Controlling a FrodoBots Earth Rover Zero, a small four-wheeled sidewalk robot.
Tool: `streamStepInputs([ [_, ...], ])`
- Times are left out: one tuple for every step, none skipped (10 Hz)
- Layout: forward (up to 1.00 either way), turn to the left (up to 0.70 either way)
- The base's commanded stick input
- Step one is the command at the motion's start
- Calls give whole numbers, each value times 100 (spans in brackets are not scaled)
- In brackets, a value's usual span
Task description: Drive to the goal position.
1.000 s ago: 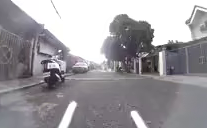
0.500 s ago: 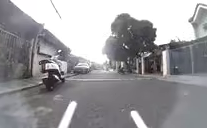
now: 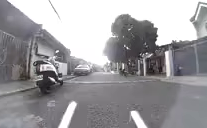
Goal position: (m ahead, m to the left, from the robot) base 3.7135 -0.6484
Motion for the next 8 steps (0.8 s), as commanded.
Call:
streamStepInputs([
  [70, 0],
  [70, 0],
  [70, 0],
  [70, 0],
  [70, 0],
  [70, 0],
  [70, 0],
  [70, 0],
])
